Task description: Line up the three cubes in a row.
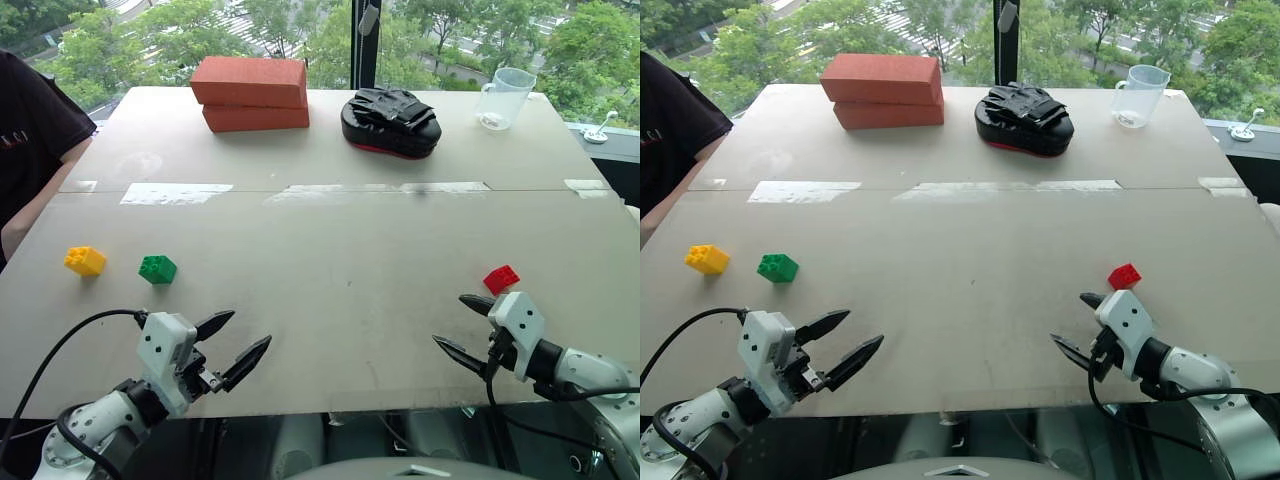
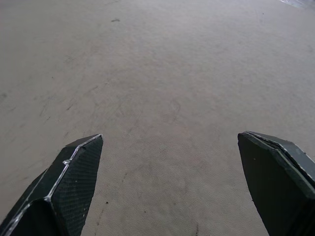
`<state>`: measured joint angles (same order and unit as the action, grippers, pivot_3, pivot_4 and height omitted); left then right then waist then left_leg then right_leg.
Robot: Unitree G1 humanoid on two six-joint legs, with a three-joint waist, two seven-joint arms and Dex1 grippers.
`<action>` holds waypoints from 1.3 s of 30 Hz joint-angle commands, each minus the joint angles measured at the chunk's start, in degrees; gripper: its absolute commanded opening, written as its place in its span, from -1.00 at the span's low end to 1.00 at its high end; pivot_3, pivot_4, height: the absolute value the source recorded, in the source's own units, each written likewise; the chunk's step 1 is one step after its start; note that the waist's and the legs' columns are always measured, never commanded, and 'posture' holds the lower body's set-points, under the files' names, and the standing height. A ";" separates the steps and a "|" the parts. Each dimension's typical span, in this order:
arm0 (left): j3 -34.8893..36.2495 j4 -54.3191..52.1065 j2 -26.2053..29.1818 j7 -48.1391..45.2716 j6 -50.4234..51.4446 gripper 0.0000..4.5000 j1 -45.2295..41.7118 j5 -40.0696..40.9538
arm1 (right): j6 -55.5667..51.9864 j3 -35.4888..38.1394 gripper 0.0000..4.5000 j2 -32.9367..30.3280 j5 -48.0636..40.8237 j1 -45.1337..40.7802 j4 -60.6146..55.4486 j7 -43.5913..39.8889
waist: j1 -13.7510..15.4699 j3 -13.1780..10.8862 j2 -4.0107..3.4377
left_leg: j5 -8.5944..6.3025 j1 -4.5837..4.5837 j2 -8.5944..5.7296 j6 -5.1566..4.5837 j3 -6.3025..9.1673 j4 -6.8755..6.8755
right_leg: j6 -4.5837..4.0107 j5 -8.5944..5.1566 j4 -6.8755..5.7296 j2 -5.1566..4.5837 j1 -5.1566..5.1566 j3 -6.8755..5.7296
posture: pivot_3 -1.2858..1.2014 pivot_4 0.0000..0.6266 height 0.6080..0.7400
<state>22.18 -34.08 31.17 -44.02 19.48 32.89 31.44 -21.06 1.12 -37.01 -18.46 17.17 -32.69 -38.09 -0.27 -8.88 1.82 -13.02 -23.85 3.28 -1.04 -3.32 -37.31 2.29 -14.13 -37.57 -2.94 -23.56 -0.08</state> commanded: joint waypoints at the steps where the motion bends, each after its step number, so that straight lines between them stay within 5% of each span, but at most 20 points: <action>1: 0.29 0.67 0.10 -0.05 -1.34 0.97 -2.29 0.49 | 2.90 1.19 1.00 1.37 0.53 -0.65 -0.38 0.90 | 0.00 0.00 0.00 | 0.00 0.00 0.00 0.00 0.00 0.00 | 0.00 0.00 0.00 0.00 0.00 0.00 | 0.03 -0.52 1.00; 8: -2.65 -1.46 -2.43 5.94 6.20 0.97 -14.42 9.48 | -2.15 3.80 1.00 3.42 0.86 -8.03 -2.73 6.93 | 0.26 0.02 0.03 | 0.01 0.01 0.01 -0.01 -0.01 -0.06 | 0.02 0.01 -0.04 0.01 0.02 -0.03 | 0.03 -0.52 1.00; 13: -8.18 -4.97 7.48 -5.40 5.14 0.97 -17.69 7.83 | -18.02 13.32 1.00 -3.75 -7.09 -13.51 -4.35 5.87 | 0.52 -0.03 -0.05 | 0.02 -0.04 -0.07 -0.03 -0.12 -0.02 | -0.25 0.17 -0.07 0.07 0.00 0.05 | 0.03 -0.52 1.00; 18: -10.41 -4.51 11.39 -10.11 5.64 0.97 -21.53 9.65 | -30.80 19.93 1.00 -9.29 -14.15 -14.96 -2.16 4.26 | 0.95 -0.04 -0.06 | 0.00 -0.03 -0.07 -0.02 -0.14 0.12 | -0.26 0.15 0.06 0.20 -0.01 0.05 | 0.03 -0.52 1.00; 34: -11.76 -8.02 12.98 -9.98 7.60 0.97 -22.13 10.33 | -42.71 13.97 1.00 -5.24 -15.08 -23.34 6.24 11.68 | 0.93 -0.06 -0.08 | 0.00 0.00 -0.08 -0.04 -0.24 0.09 | -0.23 0.14 0.04 0.25 -0.02 0.24 | 0.03 -0.52 1.00; 39: -11.47 -8.24 13.18 -8.74 9.09 1.00 -23.36 11.12 | -42.29 12.52 0.24 -5.72 -14.12 -23.66 7.73 11.21 | 1.01 -0.06 -0.08 | 0.00 -0.02 -0.09 -0.05 -0.22 0.09 | -0.23 0.14 0.05 0.27 -0.01 0.23 | 0.03 -0.52 1.00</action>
<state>10.35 -39.97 43.70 -53.21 28.37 10.08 40.95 -63.68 13.24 -42.07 -32.92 -5.71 -24.56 -26.82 0.73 -8.93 1.74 -13.02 -23.87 3.19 -1.09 -3.54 -37.21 2.06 -13.99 -37.51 -2.66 -23.57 0.15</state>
